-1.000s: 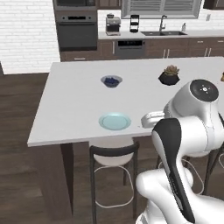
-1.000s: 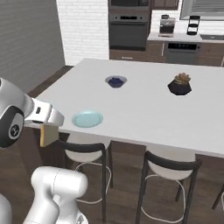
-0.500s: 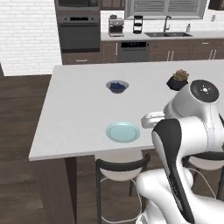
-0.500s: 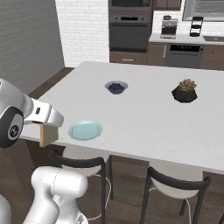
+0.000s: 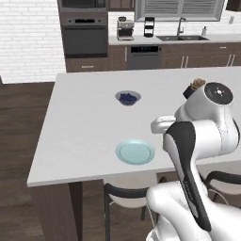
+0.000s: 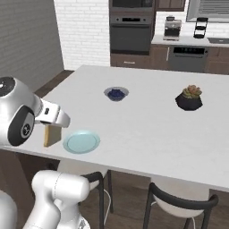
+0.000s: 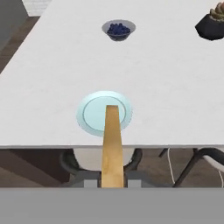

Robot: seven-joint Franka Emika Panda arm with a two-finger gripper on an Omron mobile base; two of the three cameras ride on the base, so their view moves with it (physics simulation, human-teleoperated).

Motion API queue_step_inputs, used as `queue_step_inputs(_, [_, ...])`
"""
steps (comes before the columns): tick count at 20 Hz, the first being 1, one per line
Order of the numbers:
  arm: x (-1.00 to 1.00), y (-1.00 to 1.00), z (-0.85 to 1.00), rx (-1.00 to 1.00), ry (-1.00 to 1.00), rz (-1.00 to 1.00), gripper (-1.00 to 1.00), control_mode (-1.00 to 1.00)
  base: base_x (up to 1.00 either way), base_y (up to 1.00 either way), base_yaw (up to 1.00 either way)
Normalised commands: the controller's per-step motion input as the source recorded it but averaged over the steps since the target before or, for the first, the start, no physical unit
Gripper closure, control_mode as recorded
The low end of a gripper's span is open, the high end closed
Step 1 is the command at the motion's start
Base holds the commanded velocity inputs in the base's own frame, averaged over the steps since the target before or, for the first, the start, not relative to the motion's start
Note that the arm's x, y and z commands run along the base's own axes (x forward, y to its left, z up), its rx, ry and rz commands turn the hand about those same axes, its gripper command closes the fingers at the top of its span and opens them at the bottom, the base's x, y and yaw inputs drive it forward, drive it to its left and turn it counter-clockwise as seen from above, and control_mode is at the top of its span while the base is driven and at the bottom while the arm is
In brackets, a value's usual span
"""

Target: Start the toaster. Once the lever pops up, take the bread to the plate on the dining counter.

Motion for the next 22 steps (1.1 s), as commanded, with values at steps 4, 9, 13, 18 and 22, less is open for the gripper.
queue_step_inputs(4, [0.43,-0.26,-0.3,0.21,0.0,0.11,1.0,-1.0,0.0,0.0,0.0])
queue_step_inputs(9, [0.45,-0.22,-0.37,0.24,0.0,0.21,1.0,-1.0,0.0,0.0,0.0])
queue_step_inputs(13, [0.65,0.0,-0.54,0.23,0.0,0.25,1.0,-1.0,0.0,0.0,0.0])
queue_step_inputs(18, [0.61,0.0,-0.64,0.16,0.02,0.2,1.0,-1.0,0.0,0.0,0.0])
queue_step_inputs(22, [0.63,0.06,-0.6,0.08,0.03,0.1,1.0,-1.0,0.0,0.0,0.0])
